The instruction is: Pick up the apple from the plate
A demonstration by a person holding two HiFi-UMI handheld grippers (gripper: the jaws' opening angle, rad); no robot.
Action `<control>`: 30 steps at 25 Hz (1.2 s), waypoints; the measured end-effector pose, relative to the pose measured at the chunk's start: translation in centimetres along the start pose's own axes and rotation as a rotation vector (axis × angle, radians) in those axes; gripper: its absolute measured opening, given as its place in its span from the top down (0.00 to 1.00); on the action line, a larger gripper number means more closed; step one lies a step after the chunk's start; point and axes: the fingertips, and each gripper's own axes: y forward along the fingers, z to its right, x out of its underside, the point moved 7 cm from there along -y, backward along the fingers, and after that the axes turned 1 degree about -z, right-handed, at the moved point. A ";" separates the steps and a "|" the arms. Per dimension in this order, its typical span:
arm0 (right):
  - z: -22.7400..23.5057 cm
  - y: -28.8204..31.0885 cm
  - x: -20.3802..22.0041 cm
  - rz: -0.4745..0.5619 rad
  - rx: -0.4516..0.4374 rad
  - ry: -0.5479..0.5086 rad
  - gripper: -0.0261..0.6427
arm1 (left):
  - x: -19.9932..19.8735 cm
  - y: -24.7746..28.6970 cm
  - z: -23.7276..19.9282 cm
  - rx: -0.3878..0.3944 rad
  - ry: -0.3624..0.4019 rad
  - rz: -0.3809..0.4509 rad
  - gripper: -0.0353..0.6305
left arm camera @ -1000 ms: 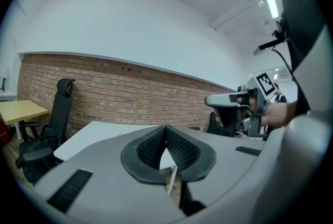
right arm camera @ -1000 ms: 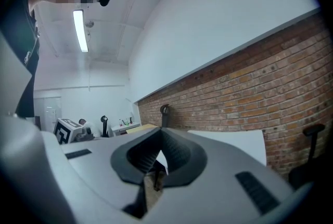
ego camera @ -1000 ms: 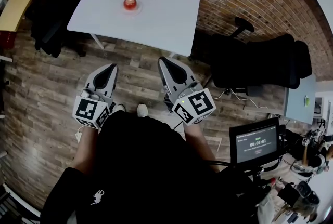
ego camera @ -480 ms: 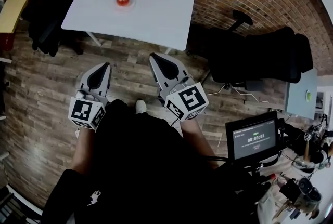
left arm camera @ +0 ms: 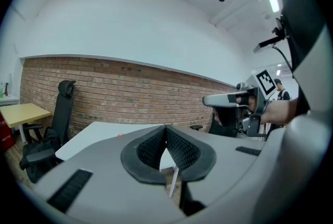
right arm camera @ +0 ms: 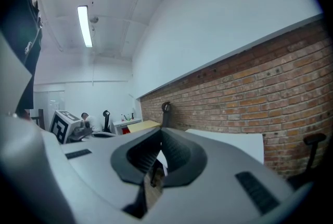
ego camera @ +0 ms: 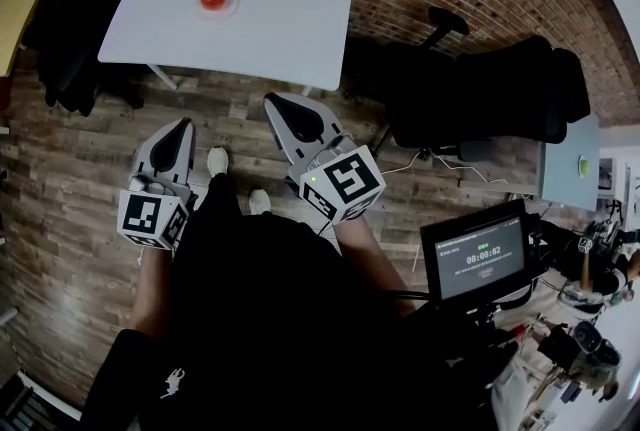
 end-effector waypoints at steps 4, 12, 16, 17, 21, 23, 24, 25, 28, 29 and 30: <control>0.0 0.4 -0.1 -0.003 0.007 -0.001 0.96 | -0.2 0.1 -0.5 0.005 0.002 0.009 0.94; 1.2 2.4 -0.4 -0.006 0.027 -0.004 0.96 | -0.5 2.4 -2.4 0.030 0.007 0.009 0.94; 1.7 3.1 -0.6 -0.007 0.038 -0.008 0.96 | -0.7 3.5 -2.8 0.046 0.009 0.003 0.94; 2.1 3.4 -0.7 -0.008 0.043 -0.008 0.96 | -0.8 3.9 -3.0 0.052 0.010 0.000 0.94; 4.0 5.2 -1.0 -0.009 0.059 -0.007 0.96 | -1.1 6.3 -4.3 0.075 0.014 -0.011 0.94; 4.6 6.0 -1.3 -0.008 0.067 -0.005 0.96 | -1.3 7.3 -5.1 0.084 0.017 -0.014 0.94; 4.9 6.4 -1.4 -0.008 0.071 -0.005 0.96 | -1.5 7.8 -5.6 0.089 0.019 -0.015 0.94; 5.1 6.9 -1.6 -0.009 0.075 -0.004 0.96 | -1.7 8.3 -6.0 0.093 0.021 -0.015 0.94; 5.6 8.1 -1.8 -0.014 0.088 -0.004 0.96 | -2.2 9.4 -7.3 0.107 0.019 -0.011 0.94; 5.7 8.6 -1.9 -0.015 0.092 -0.004 0.96 | -2.3 9.7 -7.7 0.112 0.018 -0.011 0.94; 5.8 9.2 -2.0 -0.014 0.096 -0.005 0.96 | -2.4 9.9 -8.2 0.118 0.019 -0.011 0.94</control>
